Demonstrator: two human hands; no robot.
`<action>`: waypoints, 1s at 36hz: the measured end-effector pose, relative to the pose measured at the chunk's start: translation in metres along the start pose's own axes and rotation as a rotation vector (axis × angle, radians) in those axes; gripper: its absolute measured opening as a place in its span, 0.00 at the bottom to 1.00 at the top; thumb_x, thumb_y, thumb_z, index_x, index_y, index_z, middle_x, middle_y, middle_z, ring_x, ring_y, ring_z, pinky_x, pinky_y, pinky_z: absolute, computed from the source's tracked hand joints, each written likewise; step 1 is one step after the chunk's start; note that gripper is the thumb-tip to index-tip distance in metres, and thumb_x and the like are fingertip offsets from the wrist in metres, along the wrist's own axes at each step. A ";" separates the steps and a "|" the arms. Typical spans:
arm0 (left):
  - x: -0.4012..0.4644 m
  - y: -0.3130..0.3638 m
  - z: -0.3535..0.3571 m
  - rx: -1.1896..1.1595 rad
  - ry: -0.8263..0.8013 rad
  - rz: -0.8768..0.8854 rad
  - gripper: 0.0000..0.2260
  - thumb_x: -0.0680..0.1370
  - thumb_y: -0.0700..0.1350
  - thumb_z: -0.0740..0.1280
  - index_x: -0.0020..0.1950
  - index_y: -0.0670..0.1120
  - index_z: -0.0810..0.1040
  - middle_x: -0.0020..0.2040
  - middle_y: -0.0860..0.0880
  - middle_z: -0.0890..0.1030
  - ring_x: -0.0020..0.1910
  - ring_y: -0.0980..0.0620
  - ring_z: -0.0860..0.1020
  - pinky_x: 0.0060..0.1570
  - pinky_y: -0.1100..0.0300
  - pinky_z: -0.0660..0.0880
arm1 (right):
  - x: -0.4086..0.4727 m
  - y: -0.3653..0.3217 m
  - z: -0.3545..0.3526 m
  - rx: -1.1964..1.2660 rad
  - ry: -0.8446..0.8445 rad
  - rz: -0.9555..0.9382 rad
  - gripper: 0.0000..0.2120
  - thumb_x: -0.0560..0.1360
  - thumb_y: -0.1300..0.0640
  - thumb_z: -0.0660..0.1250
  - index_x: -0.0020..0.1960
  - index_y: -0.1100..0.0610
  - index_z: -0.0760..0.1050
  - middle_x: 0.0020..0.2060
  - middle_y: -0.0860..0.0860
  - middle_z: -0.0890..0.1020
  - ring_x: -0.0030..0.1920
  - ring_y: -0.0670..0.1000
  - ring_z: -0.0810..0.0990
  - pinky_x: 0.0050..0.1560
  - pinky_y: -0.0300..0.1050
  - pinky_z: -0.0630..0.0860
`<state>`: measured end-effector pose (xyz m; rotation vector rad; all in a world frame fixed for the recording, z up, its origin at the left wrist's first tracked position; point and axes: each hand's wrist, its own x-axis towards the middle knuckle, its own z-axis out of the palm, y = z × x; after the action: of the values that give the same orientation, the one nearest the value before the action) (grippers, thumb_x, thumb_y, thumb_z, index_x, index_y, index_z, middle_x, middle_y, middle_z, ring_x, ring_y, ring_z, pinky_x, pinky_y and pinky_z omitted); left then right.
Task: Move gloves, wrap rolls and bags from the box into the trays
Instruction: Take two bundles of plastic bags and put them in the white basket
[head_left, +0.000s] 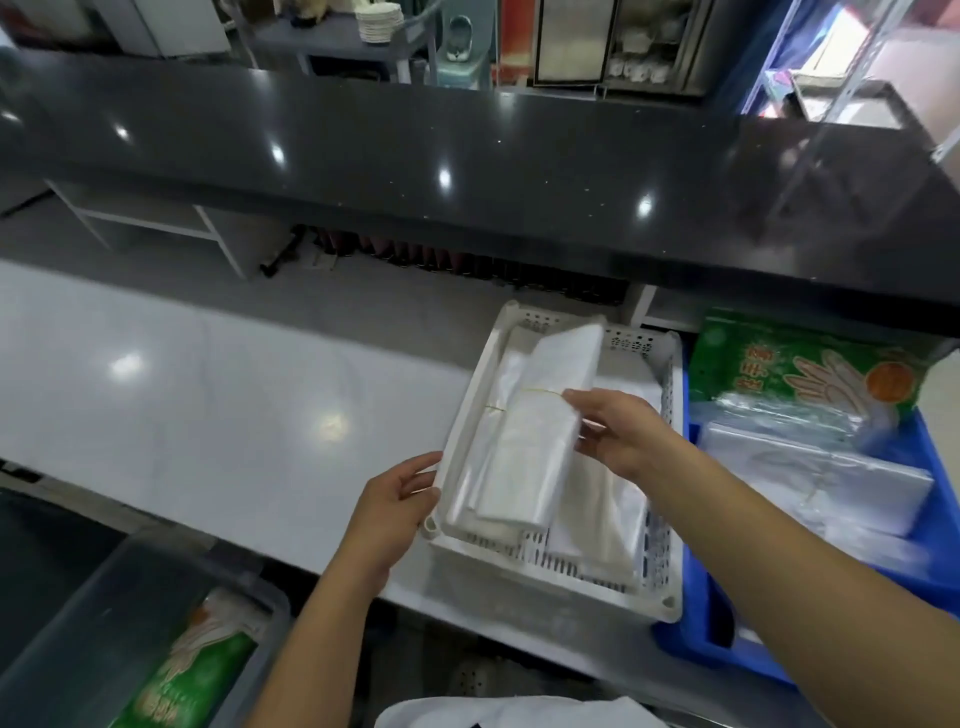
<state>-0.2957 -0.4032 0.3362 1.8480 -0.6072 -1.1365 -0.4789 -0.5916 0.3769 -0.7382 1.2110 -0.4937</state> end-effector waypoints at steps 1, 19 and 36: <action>0.001 -0.002 0.000 0.003 0.003 -0.003 0.19 0.79 0.38 0.65 0.65 0.57 0.78 0.59 0.51 0.81 0.58 0.55 0.79 0.48 0.61 0.76 | 0.004 0.000 0.006 -0.016 -0.019 -0.010 0.12 0.73 0.64 0.70 0.56 0.62 0.76 0.44 0.56 0.82 0.38 0.53 0.81 0.36 0.46 0.79; 0.009 -0.008 -0.003 0.001 -0.026 0.006 0.20 0.78 0.37 0.64 0.64 0.56 0.78 0.56 0.51 0.84 0.52 0.52 0.83 0.44 0.58 0.79 | 0.020 0.044 0.036 -0.397 0.107 -0.126 0.26 0.70 0.68 0.72 0.65 0.58 0.71 0.51 0.60 0.79 0.36 0.56 0.79 0.36 0.50 0.82; 0.008 -0.001 -0.012 0.012 -0.089 0.012 0.18 0.77 0.38 0.65 0.61 0.58 0.78 0.53 0.52 0.84 0.51 0.52 0.83 0.51 0.55 0.79 | 0.011 0.049 0.045 -0.805 0.225 -0.228 0.19 0.71 0.57 0.70 0.60 0.58 0.73 0.48 0.53 0.80 0.45 0.56 0.81 0.44 0.48 0.77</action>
<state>-0.2816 -0.4036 0.3338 1.8090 -0.6765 -1.2146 -0.4350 -0.5549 0.3413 -1.5491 1.5575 -0.2634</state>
